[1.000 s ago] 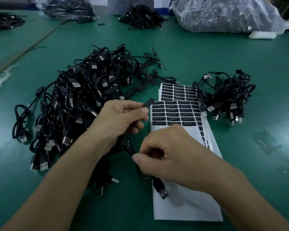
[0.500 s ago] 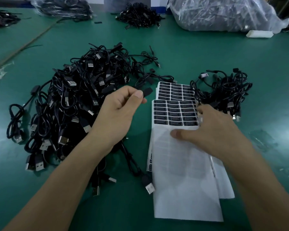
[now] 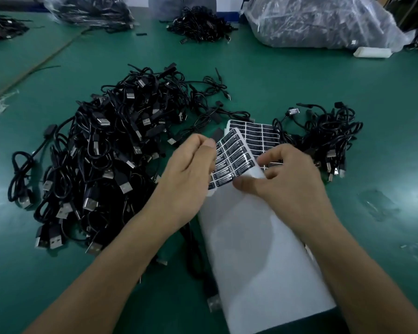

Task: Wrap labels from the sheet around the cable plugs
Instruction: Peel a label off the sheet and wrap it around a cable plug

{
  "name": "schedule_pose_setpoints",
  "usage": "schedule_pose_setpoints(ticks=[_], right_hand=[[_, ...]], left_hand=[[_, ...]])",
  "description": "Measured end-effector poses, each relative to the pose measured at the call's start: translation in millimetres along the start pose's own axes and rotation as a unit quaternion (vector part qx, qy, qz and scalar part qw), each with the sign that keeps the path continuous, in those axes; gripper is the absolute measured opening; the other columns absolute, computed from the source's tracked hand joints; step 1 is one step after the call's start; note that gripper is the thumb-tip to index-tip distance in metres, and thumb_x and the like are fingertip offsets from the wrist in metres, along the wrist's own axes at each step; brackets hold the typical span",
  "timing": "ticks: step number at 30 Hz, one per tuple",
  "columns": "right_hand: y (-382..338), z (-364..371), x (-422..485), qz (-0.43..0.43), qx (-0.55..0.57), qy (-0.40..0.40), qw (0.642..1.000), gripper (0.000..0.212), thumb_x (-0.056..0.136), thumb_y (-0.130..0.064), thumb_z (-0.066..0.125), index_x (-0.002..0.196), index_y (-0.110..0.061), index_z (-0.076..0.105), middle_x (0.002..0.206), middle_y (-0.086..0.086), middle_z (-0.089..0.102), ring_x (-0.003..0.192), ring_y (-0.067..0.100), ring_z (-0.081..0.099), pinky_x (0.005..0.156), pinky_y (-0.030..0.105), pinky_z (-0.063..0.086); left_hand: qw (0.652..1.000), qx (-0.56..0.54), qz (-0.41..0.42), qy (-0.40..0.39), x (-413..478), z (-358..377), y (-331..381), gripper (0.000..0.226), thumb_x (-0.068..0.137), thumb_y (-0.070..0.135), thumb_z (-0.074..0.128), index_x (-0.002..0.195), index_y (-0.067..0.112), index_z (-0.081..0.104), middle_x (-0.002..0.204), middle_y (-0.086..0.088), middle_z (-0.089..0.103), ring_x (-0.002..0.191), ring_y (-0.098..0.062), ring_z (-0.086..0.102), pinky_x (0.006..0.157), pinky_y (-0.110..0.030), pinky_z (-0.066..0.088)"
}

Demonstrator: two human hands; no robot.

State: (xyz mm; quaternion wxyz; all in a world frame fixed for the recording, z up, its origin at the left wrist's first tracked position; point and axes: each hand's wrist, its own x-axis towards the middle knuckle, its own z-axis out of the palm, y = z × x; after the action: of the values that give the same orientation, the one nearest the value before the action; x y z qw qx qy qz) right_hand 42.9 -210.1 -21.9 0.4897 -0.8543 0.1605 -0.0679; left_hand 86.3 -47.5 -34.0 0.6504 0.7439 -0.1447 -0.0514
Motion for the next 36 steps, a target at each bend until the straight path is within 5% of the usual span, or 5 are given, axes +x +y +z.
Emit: schedule_pose_setpoints(ticks=[8, 13, 16, 25, 36], right_hand=[[-6, 4, -2, -0.003, 0.115, -0.102, 0.988, 0.025, 0.080, -0.016, 0.080, 0.100, -0.018, 0.066, 0.074, 0.008, 0.076, 0.076, 0.037, 0.071, 0.074, 0.053, 0.058], [-4, -2, 3, 0.041, 0.187, -0.140, 0.971, 0.005, 0.084, -0.012, 0.071, 0.086, -0.014, 0.075, 0.073, 0.006, 0.073, 0.062, 0.014, 0.065, 0.062, 0.029, 0.052], [-1, -2, 5, 0.060, 0.214, -0.138, 0.965, 0.016, 0.089, -0.016, 0.068, 0.075, -0.011, 0.076, 0.066, 0.008, 0.067, 0.053, 0.016, 0.060, 0.052, 0.025, 0.049], [1, -2, 6, 0.058, 0.187, -0.129, 0.972, 0.015, 0.085, -0.017, 0.072, 0.073, -0.009, 0.078, 0.069, 0.017, 0.071, 0.063, 0.024, 0.066, 0.072, 0.040, 0.056], [1, -2, 4, 0.059, 0.192, -0.124, 0.972, 0.016, 0.085, -0.017, 0.072, 0.075, -0.007, 0.078, 0.073, 0.020, 0.073, 0.061, 0.026, 0.067, 0.067, 0.036, 0.055]], left_hand=[[0.998, 0.058, 0.003, 0.034, -3, 12, -6, 0.041, 0.084, 0.039, 0.072, 0.077, 0.021, 0.035, 0.070, 0.005, 0.062, 0.067, -0.013, 0.056, 0.066, -0.039, 0.051], [0.997, 0.063, 0.009, 0.041, -3, 10, -10, 0.050, 0.067, 0.048, 0.077, 0.077, 0.022, 0.035, 0.079, 0.004, 0.070, 0.069, -0.014, 0.064, 0.067, -0.040, 0.057], [0.996, 0.079, 0.017, 0.046, -3, 10, -12, 0.048, 0.066, 0.040, 0.081, 0.074, 0.024, 0.036, 0.081, 0.011, 0.071, 0.074, -0.011, 0.069, 0.070, -0.035, 0.059], [0.990, 0.085, 0.094, 0.067, -6, 13, -13, 0.052, 0.071, 0.024, 0.087, 0.072, 0.028, 0.035, 0.083, 0.011, 0.073, 0.076, -0.006, 0.072, 0.063, -0.015, 0.051], [0.978, 0.125, 0.135, 0.095, -9, 18, -15, 0.059, 0.075, 0.008, 0.084, 0.064, 0.022, 0.028, 0.075, 0.016, 0.075, 0.076, 0.004, 0.072, 0.059, -0.029, 0.055]])
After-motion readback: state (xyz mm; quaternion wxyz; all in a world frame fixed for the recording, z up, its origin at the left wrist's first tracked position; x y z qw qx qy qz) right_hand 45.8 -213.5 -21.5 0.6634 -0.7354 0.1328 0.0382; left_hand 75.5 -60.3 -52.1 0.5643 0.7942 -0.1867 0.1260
